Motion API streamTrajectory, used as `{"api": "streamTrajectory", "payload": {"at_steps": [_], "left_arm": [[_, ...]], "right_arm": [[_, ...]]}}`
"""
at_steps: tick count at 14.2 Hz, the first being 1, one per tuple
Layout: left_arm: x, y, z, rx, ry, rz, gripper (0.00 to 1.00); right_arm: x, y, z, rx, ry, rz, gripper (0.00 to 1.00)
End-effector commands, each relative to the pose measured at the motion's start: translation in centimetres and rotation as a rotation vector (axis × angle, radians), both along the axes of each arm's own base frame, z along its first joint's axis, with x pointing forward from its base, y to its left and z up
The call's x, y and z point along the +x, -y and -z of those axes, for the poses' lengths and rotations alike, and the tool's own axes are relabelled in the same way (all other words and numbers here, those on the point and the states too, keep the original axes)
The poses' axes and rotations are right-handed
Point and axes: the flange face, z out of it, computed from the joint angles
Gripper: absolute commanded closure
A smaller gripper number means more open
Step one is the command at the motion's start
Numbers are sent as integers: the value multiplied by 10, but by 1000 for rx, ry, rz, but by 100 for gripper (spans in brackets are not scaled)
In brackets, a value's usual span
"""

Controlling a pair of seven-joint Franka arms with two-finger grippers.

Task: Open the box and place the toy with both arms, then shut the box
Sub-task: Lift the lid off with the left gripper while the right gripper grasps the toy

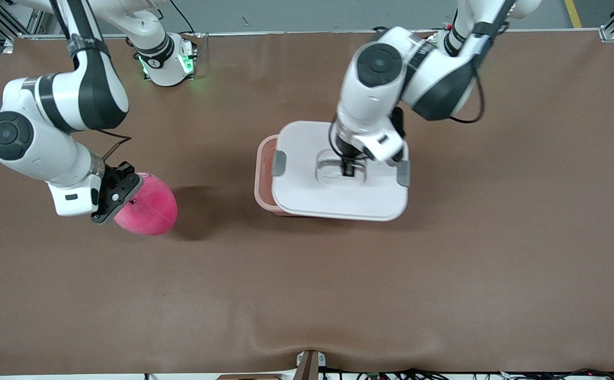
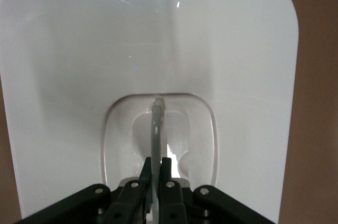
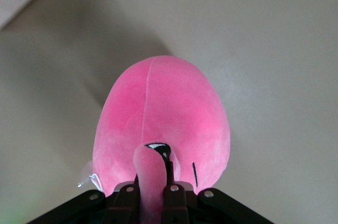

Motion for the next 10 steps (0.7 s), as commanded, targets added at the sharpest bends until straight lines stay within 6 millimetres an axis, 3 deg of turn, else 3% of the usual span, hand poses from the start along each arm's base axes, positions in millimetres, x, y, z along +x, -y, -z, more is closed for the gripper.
{"api": "streamTrajectory", "payload": {"at_steps": [1, 3, 7, 10], "left_arm": [[27, -64, 5, 5, -33, -24, 100], [41, -100, 10, 15, -48, -3, 100], [74, -202, 8, 6, -59, -29, 100], [80, -247, -6, -27, -69, -54, 100]], "right_arm": [[-2, -41, -35, -3, 28, 78, 100], [-10, -80, -43, 10, 39, 134, 100], [-26, -152, -48, 112, -24, 328, 100], [-34, -206, -50, 162, -70, 507, 100]]}}
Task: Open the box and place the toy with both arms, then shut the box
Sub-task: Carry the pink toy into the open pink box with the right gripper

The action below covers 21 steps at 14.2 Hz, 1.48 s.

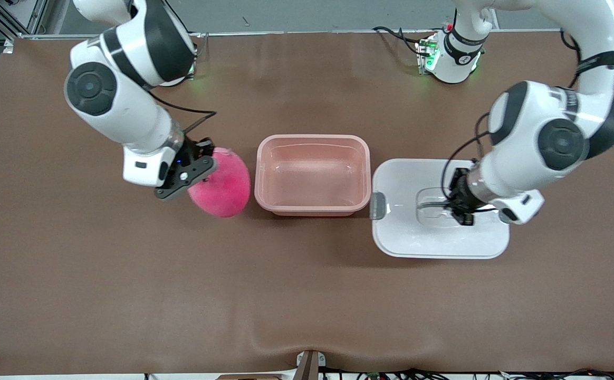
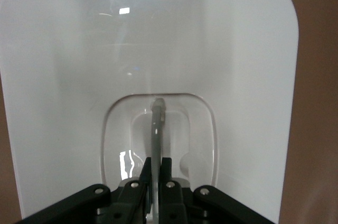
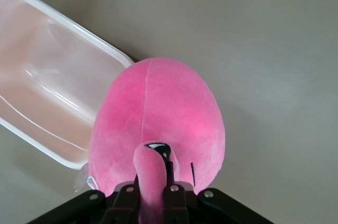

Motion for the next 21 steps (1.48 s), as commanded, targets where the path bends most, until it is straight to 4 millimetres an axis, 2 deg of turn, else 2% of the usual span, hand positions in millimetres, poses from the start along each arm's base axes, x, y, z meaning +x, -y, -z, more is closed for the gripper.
{"api": "streamTrajectory", "payload": {"at_steps": [1, 2, 4, 7, 10, 18, 21], "left_arm": [[-10, -36, -24, -21, -3, -25, 100], [-9, -48, -27, -24, -1, -16, 100], [-12, -52, -30, -33, -13, 6, 100], [-14, -55, -27, -21, -30, 29, 100], [-11, -61, -30, -22, -16, 19, 100], [-9, -58, -25, -24, -13, 39, 100], [-10, -55, -25, -24, -13, 44, 100]], "right_arm": [[-1, -44, -3, 51, -62, 153, 100], [-3, -58, -4, 84, -90, 200, 100], [-10, -82, -6, 127, -143, 306, 100], [-15, -98, 4, 129, -209, 442, 100], [-24, -117, 17, 117, -251, 467, 100], [-20, -129, 59, 75, -272, 489, 100], [-14, -132, 86, 58, -277, 499, 100]]}}
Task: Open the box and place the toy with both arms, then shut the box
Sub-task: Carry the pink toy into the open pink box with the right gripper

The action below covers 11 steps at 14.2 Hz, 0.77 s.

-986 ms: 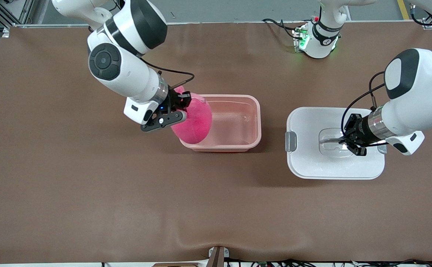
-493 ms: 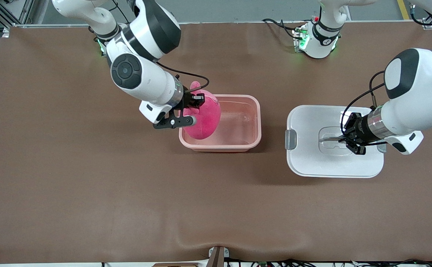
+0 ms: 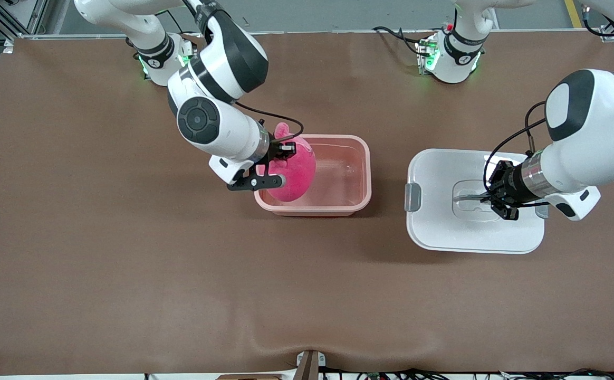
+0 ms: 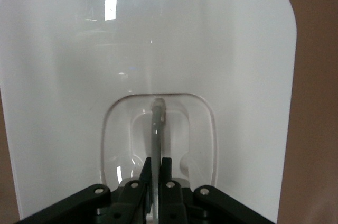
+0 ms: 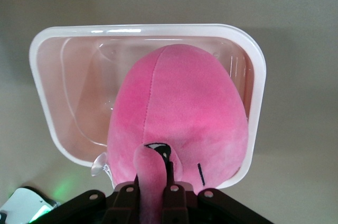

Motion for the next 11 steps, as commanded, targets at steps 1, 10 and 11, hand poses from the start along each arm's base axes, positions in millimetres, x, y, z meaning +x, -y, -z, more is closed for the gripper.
{"api": "streamTrajectory", "payload": {"at_steps": [1, 10, 11], "left_arm": [[-4, 0, -4, -9, 13, 17, 100], [-4, -1, -4, -22, 15, 44, 100], [-4, -1, -5, -22, 17, 44, 100]], "right_arm": [[9, -9, 20, 0, -8, 27, 100], [3, -48, 100, -28, 26, 14, 100], [-2, -58, 105, -22, 39, 7, 100]]}}
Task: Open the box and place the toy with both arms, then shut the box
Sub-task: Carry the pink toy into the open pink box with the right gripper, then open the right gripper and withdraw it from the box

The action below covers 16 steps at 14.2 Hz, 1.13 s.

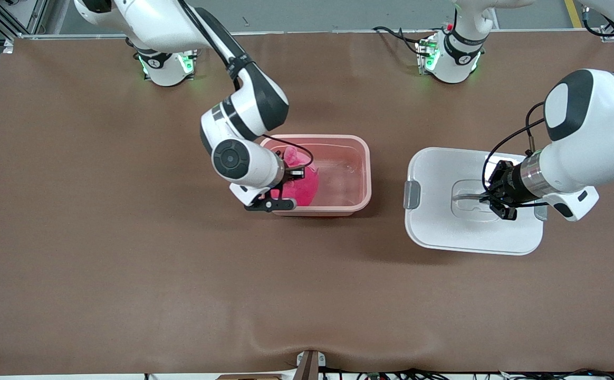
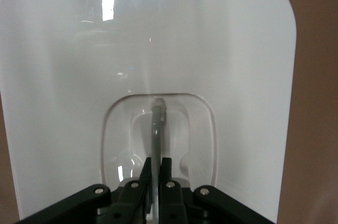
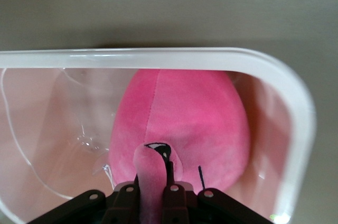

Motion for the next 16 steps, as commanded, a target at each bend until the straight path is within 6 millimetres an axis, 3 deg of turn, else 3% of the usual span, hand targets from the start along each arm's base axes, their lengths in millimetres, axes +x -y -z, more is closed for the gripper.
{"api": "streamTrajectory", "payload": {"at_steps": [1, 5, 7, 11, 13, 14, 15, 16], "left_arm": [[-4, -1, -5, -20, 11, 11, 100], [-4, -2, -5, -20, 11, 9, 100], [-4, -3, -4, -20, 10, 13, 100], [-6, -4, -7, -19, 7, 14, 100], [-6, -4, -7, -19, 7, 14, 100], [-6, -3, -7, -19, 7, 15, 100], [-6, -4, -8, -19, 8, 14, 100], [-6, -4, -8, -19, 7, 14, 100]], "right_arm": [[-12, -34, 6, 15, 37, 1, 100], [-41, -81, 26, 40, 94, 35, 100], [-57, -101, 44, 43, 115, 44, 100], [-66, -117, 88, 52, 171, 56, 100], [-65, -115, 101, 43, 187, 52, 100], [-59, -110, 101, 42, 186, 59, 71], [-58, -110, 98, 44, 187, 62, 1], [-59, -112, 92, 48, 192, 60, 0]]}}
